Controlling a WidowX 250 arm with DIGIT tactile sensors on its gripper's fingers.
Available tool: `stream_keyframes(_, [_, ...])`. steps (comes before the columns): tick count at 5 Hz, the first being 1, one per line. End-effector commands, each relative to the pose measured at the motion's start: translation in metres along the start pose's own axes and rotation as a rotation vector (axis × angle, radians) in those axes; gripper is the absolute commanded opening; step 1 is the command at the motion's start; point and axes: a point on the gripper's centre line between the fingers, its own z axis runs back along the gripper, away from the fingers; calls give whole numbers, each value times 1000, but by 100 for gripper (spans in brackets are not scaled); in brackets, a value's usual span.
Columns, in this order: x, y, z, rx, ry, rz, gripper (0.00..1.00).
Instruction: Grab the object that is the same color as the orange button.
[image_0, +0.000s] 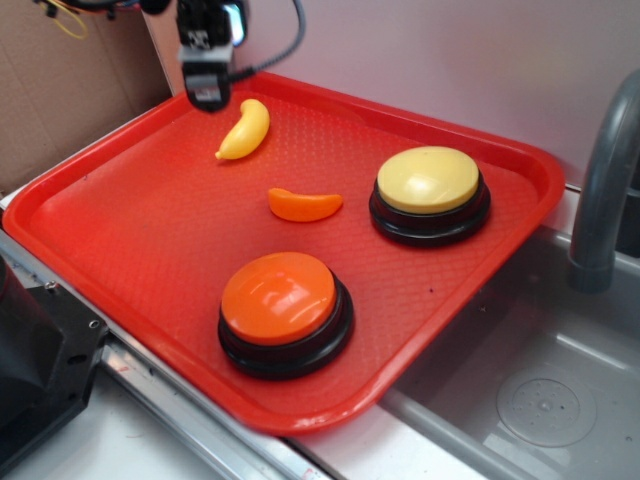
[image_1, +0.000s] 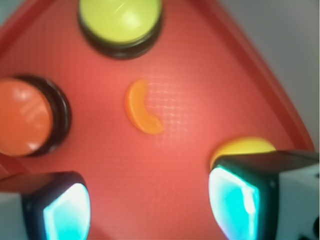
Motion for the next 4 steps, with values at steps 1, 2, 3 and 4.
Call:
stream_keyframes(1, [15,-21,-64,-11,99,-208,100])
stream_keyframes(2, [14,-11,-76,21,142,-185,100])
stream_keyframes(3, [20,-4,-88,38,151,-159,100])
stream_keyframes(4, [28,-4,-93,36,110,-88,100])
